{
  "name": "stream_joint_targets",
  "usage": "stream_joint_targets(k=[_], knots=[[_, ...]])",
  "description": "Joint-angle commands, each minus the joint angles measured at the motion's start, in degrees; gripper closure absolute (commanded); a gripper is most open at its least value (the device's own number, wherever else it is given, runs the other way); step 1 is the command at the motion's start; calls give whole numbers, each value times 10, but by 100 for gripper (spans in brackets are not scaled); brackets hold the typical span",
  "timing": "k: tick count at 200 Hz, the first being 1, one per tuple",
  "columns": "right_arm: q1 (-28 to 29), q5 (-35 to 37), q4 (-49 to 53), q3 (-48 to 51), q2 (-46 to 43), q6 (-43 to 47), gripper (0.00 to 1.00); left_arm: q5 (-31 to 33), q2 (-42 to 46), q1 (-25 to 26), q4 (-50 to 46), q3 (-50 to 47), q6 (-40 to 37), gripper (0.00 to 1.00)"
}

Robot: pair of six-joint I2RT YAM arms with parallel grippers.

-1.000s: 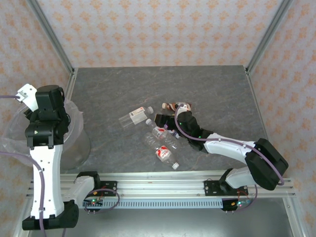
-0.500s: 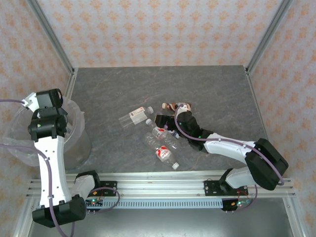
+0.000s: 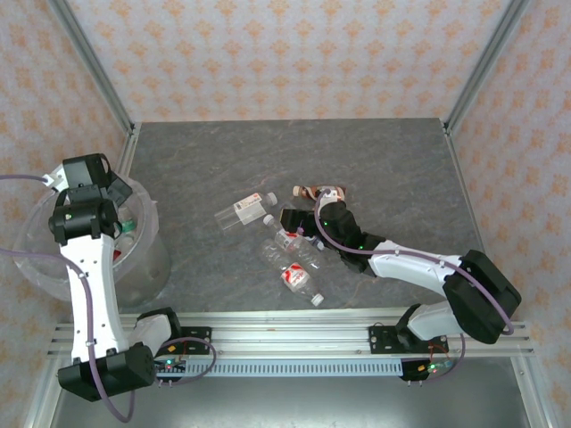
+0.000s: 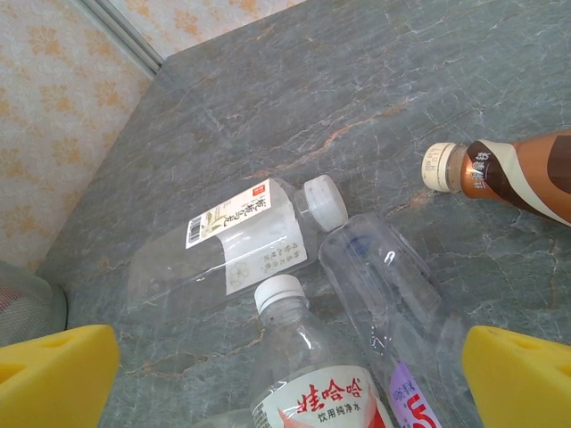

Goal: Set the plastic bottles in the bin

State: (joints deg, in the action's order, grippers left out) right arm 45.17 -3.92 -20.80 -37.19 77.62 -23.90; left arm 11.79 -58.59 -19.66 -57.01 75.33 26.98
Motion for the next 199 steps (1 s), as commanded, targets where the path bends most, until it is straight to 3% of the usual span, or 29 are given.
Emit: stream_joint_targets(k=[1,73,157,199], knots=[[-3,7,3,-6,-17,9,1,-37,19,-6,6,14,-10,0],[-3,40,2,5,-27,3,1,-106,81,-6,67,-4,-4,0],[-13,164,49,25,-54,-34,1,-257,106,-6,161,-46,20,0],[-23,171,51,48,-82,-35,1,-311,117,-6,201,-56,33,0]])
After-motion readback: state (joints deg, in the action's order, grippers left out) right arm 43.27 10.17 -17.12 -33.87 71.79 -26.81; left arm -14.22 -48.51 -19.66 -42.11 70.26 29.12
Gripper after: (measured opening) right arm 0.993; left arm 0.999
